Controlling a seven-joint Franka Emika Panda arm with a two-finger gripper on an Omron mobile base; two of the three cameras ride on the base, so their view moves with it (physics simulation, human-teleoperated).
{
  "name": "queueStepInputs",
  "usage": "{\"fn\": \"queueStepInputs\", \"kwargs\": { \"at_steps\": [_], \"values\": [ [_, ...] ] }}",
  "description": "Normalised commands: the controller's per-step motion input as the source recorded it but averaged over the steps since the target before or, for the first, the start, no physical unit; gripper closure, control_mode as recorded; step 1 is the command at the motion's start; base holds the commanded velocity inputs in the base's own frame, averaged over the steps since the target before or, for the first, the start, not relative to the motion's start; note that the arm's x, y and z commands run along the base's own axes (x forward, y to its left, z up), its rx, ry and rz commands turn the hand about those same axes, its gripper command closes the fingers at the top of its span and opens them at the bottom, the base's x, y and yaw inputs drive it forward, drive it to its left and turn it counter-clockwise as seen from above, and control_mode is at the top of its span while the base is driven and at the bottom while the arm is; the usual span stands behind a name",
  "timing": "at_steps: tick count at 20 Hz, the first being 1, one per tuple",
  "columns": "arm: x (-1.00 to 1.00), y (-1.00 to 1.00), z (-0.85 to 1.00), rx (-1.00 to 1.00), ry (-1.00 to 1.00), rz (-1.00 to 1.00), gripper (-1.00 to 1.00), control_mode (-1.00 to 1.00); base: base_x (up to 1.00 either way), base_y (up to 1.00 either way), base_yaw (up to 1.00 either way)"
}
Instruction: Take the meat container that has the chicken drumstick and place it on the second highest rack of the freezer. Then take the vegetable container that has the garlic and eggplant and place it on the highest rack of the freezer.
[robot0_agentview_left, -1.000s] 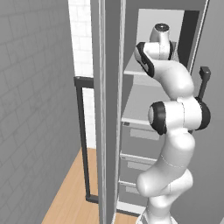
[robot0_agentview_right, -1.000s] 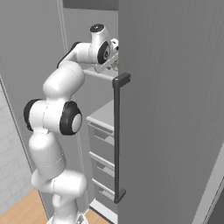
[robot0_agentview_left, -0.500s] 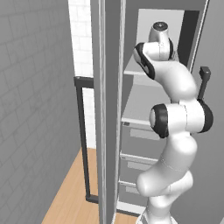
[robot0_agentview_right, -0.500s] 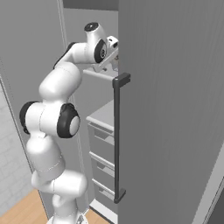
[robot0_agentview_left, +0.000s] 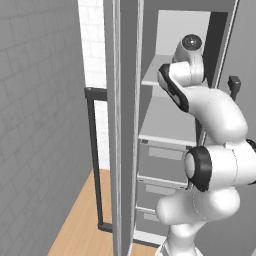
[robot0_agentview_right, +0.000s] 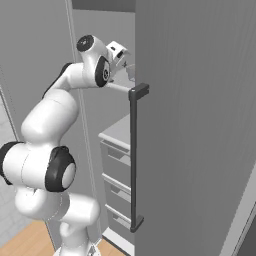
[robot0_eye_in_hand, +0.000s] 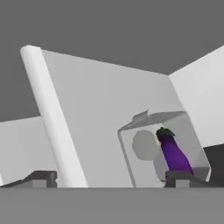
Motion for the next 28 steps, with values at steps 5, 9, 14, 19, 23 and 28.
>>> {"fn": "queueStepInputs", "kwargs": {
  "at_steps": [5, 9, 14, 19, 23, 28],
  "values": [
    [-1.00, 0.20, 0.39, -0.04, -0.02, 0.11, -1.00, -1.00, 0.00, 0.00, 0.00],
    [-1.00, 0.11, 0.11, -0.01, 0.11, 0.08, -1.00, -1.00, 0.00, 0.00, 0.00],
    [-1.00, 0.00, -0.07, 0.00, 0.13, 0.07, -1.00, -1.00, 0.00, 0.00, 0.00],
    [-1.00, 0.02, -0.32, -0.04, 0.24, 0.07, -1.00, -1.00, 0.00, 0.00, 0.00],
    [-0.95, 0.13, -0.80, -0.01, 0.35, 0.11, -1.00, -1.00, 0.00, 0.00, 0.00],
    [-0.64, 0.35, -1.00, -0.16, 0.33, 0.12, -1.00, -1.00, 0.00, 0.00, 0.00]
  ]
}}
